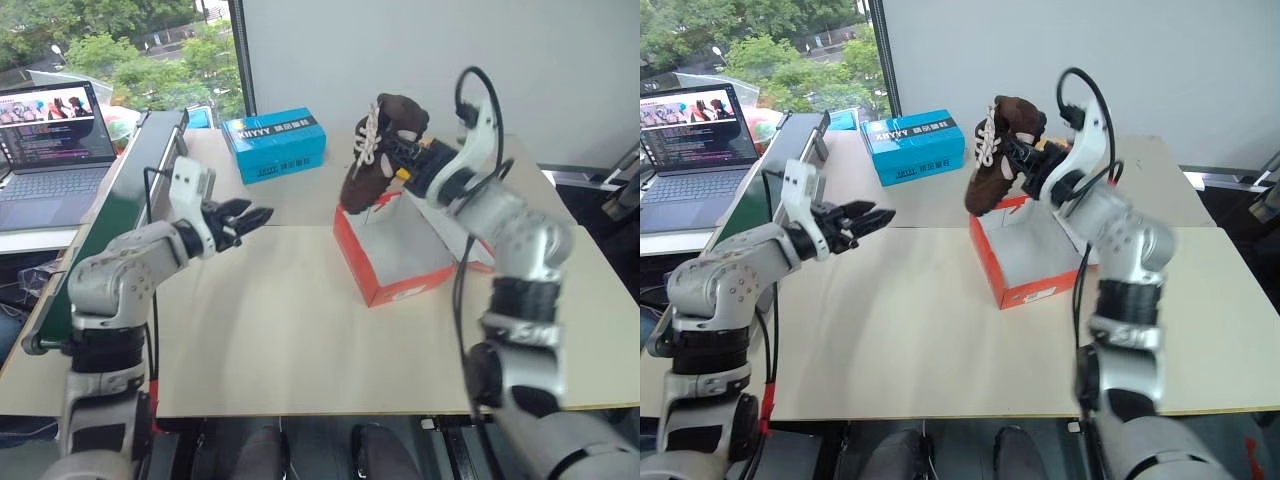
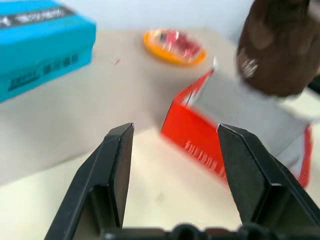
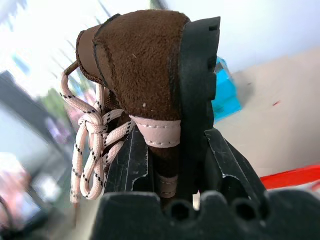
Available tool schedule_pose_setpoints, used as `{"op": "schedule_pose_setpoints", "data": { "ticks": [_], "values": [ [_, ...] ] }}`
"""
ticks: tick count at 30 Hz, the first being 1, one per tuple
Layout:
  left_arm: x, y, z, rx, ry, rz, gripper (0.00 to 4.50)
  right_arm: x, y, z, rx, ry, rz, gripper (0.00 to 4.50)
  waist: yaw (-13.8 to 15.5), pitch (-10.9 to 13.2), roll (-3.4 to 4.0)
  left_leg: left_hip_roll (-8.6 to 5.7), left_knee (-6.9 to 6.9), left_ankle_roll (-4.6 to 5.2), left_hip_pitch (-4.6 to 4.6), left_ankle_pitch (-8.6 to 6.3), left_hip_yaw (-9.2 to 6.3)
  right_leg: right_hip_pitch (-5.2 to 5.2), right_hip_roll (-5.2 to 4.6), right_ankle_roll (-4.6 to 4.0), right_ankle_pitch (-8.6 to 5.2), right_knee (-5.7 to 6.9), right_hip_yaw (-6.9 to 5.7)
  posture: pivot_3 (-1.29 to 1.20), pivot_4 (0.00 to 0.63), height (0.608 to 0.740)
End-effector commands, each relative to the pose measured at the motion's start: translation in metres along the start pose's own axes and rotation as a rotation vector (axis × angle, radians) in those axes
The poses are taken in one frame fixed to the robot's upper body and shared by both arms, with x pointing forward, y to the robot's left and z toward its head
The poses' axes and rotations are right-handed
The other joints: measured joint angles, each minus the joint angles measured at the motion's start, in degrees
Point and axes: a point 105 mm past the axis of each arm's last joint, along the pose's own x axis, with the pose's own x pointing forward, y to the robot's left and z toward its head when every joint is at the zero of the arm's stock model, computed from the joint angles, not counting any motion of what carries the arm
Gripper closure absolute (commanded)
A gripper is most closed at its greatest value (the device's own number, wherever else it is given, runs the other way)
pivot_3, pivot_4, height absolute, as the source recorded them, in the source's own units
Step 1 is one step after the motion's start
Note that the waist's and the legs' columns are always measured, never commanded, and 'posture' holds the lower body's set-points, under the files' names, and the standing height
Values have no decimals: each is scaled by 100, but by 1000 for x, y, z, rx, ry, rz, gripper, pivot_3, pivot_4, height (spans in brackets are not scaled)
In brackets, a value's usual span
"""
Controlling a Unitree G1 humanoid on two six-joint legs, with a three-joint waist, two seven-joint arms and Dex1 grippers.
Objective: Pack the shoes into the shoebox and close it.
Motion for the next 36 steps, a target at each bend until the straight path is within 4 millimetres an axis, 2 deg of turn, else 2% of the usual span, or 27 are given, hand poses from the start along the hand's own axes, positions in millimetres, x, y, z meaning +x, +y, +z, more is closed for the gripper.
{"op": "schedule_pose_setpoints", "data": {
  "ticks": [1, 4, 5, 8, 13, 22, 28, 29, 30, 35, 36],
  "values": [
    [-5, -59, 22, -22, -82, -324, 1639, 7, 5, 8, -275, 115, 41, 3770, 8, 8, -4, 2, -1, 0, -6, 0, -3, -1, 1, 1, 0, -7, -4, 0, 150, 740],
    [-4, -80, 21, -32, -84, -421, 1639, 17, -9, 1, -428, 254, -3, 3770, -40, 10, -6, 6, 2, 0, -5, 0, -1, 0, 5, 0, 0, -7, 5, 0, 150, 740],
    [-5, -82, 14, -10, -60, -421, 1639, 22, -13, -12, -475, 328, 10, 3770, -49, 10, -6, 4, 0, 0, -2, 0, 3, 2, 5, 0, 0, -7, 11, 0, 150, 740],
    [-9, -76, 0, 17, -13, -389, 1639, 32, -25, -44, -486, 461, 48, 3770, -78, 10, -7, 3, 0, -1, 6, 1, 3, 4, 5, 0, 0, -12, 13, 0, 150, 740],
    [-18, -75, -1, 28, -17, -373, 1639, 35, -55, -77, -558, 565, -8, 3770, -84, 25, -4, 4, 0, -5, 1, 3, 4, -2, 4, 0, 0, -8, 11, 0, 150, 740],
    [-24, -75, -6, 28, -23, -321, 1639, 26, -77, -114, -621, 678, -59, 3770, -64, 28, -3, 6, 1, -47, -4, 27, 5, 0, 2, 2, 2, 0, 10, 0, 150, 740],
    [-27, -76, -9, 23, -26, -293, 1639, 24, -83, -121, -633, 688, -101, 3770, -23, 28, -3, 4, 1, -29, 20, 16, 0, 18, -1, 1, 3, -1, 9, 0, 150, 740],
    [-27, -76, -10, 21, -27, -291, 1639, 25, -83, -121, -633, 684, -107, 2776, -17, 28, -3, 4, 1, -28, 24, 16, 0, 20, -1, 0, 3, -2, 9, 0, 150, 740],
    [-27, -77, -10, 20, -27, -289, 1639, 26, -82, -121, -632, 677, -108, 2567, -13, 28, -3, 3, 1, -28, 26, 15, 0, 20, -2, 0, 3, -4, 9, 0, 150, 740],
    [-30, -77, -11, 17, -28, -272, 1639, 37, -68, -114, -621, 625, -76, 742, -31, 28, -3, 5, -5, -43, 21, 24, 1, 11, 0, -2, 4, 19, 12, 0, 150, 740],
    [-30, -77, -12, 16, -28, -271, 1639, 39, -66, -112, -626, 621, -68, 492, -32, 28, -3, 5, -5, -55, 18, 31, 1, 9, 0, -2, 4, 19, 12, 0, 150, 740]
  ]
}}
